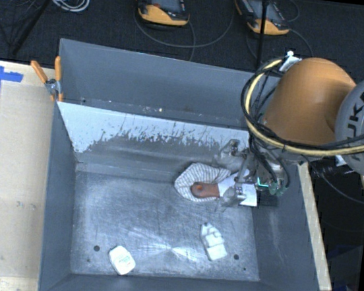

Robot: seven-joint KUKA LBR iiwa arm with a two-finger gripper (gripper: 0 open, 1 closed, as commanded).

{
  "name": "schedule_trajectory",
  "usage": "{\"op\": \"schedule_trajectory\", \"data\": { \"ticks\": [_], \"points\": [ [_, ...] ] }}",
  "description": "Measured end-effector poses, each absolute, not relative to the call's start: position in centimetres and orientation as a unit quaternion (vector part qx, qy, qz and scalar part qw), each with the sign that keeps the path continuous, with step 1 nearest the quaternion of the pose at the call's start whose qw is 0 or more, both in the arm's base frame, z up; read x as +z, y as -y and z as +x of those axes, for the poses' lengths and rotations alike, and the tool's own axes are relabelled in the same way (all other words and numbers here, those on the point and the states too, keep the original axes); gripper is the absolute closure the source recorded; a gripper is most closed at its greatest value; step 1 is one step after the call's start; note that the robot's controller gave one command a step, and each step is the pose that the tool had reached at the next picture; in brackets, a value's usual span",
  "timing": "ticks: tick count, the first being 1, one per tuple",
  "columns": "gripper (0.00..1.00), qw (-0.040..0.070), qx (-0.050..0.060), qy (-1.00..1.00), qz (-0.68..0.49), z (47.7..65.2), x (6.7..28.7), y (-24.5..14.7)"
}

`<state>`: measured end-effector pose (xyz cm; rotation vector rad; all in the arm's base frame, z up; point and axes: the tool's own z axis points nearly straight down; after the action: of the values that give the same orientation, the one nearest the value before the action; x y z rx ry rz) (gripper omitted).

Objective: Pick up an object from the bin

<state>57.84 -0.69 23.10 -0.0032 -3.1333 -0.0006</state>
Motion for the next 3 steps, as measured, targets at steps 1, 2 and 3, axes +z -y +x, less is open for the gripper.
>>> {"op": "schedule_trajectory", "data": {
  "ticks": [1,2,3],
  "points": [
    [0.0,0.0,0.0,1.0,-0.001,58.0,23.5,0.7],
    [0.0,-0.003,0.0,1.0,0.0,57.6,18.9,0.5],
    [0.0,-0.002,0.0,1.0,0.027,58.4,13.0,1.4]
  ]
}}
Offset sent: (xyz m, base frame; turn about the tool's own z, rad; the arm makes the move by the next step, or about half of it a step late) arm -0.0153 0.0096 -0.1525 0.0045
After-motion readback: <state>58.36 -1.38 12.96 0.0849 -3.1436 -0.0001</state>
